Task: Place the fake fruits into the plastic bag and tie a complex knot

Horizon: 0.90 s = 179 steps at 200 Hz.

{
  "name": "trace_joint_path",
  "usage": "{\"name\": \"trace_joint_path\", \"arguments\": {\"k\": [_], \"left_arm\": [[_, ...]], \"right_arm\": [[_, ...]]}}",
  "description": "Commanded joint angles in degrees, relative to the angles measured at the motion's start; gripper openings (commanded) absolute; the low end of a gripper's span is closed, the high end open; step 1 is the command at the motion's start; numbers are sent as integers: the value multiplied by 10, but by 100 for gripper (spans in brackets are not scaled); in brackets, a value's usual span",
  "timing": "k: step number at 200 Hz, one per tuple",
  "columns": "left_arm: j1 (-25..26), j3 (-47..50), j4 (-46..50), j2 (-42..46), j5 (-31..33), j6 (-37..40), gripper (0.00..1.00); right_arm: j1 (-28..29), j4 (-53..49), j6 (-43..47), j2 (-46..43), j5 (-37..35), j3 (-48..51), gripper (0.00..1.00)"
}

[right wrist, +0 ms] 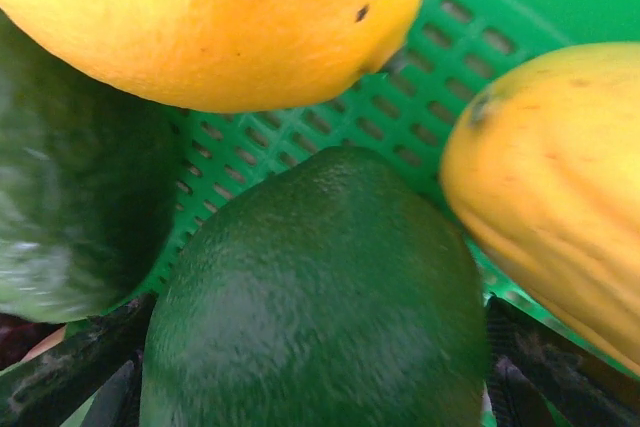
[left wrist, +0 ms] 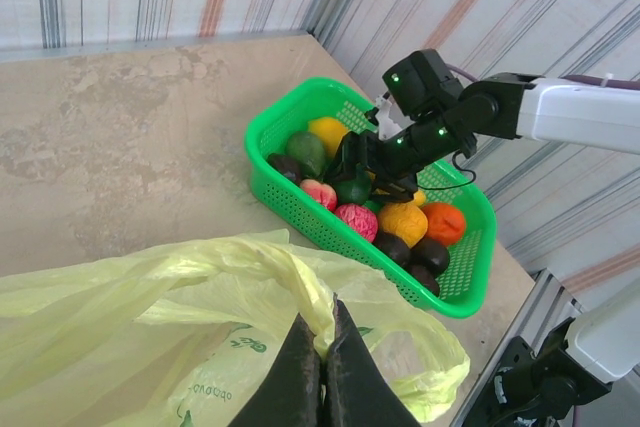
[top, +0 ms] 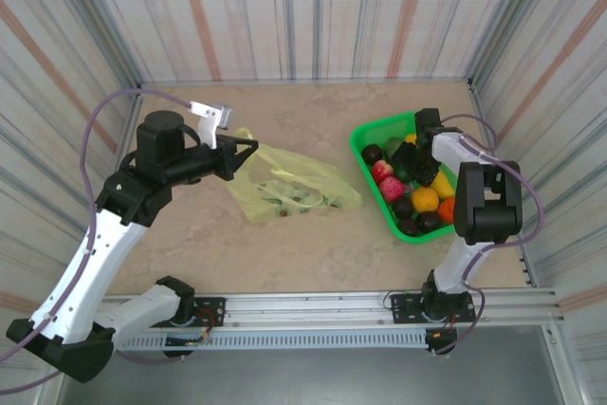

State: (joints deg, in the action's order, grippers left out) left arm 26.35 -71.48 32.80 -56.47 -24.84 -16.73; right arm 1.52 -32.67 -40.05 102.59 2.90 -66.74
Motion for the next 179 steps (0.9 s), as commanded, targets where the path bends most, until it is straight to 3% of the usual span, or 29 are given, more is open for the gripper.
{"name": "trace_joint_path", "arguments": {"k": [1, 39, 99, 127, 179], "left_arm": [[4, -4, -2, 2, 2, 12, 0], [4, -4, 3, 5, 7, 17, 0], [5, -15, 7, 2, 18, 26, 0], [9, -21, 8, -4, 17, 27, 0], [9, -20, 10, -5, 24, 29, 0]], "right_arm": [[1, 3, -1, 14, 22, -12, 82], [1, -4, 17, -44, -6, -7, 67], [29, -51, 79, -206, 6, -25, 62], [95, -35, 115, -290, 57, -30, 63], [277, 29, 182, -430, 112, -23, 63]]}}
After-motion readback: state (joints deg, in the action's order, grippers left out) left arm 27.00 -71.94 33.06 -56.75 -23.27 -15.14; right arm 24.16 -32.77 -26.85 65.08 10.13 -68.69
